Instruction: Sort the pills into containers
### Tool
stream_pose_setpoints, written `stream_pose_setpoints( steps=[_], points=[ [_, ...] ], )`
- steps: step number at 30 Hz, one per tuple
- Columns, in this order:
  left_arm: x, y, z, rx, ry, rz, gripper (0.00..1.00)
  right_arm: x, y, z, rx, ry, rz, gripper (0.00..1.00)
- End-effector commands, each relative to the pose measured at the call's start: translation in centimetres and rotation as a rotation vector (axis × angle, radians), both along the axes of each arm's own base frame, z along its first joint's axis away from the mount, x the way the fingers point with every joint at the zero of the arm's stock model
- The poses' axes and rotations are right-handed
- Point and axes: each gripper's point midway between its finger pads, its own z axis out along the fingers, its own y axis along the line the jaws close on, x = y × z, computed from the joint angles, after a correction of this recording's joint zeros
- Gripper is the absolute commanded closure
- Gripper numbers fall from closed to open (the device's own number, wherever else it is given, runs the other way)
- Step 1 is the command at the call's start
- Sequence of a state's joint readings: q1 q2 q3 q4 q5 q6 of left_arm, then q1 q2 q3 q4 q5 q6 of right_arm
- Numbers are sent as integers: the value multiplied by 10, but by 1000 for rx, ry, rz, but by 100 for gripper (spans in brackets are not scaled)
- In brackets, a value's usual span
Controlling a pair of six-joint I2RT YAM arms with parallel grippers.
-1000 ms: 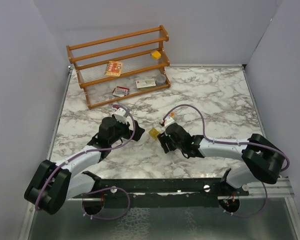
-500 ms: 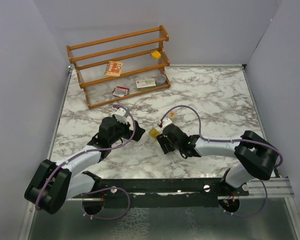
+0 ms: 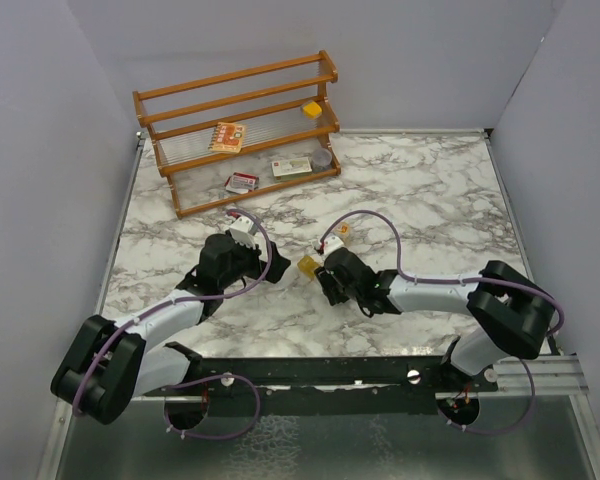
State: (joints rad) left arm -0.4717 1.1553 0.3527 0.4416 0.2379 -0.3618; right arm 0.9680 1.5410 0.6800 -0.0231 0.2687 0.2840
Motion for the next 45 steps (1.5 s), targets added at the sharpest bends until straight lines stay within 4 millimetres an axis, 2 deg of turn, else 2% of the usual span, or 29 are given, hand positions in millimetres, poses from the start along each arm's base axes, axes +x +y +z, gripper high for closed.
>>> stream_pose_setpoints(
  steps=[1,6,8,17,25,31,39,45],
  points=[
    [3,-8,12,-35,-32,-22,1,7,10,7,24,-27,-6,72],
    [3,-7,12,-41,-40,-21,1,6,12,10,20,-21,-4,95],
    [2,-9,13,-50,-46,-31,1,7,12,14,20,-27,-6,99],
    [-10,-25,37,-150,-116,-131,1,7,12,43,56,-69,6,99],
    [-17,-22,74,-251,-207,-114,1,1,11,65,127,-92,12,99],
    [-27,-32,106,-324,-241,-188,1,-4,9,96,203,-135,32,99],
    [-23,-44,123,-375,-201,-229,1,-14,8,122,261,-172,99,99],
    [-14,-36,126,-407,-186,-136,1,-15,3,131,278,-193,93,99]
  ],
)
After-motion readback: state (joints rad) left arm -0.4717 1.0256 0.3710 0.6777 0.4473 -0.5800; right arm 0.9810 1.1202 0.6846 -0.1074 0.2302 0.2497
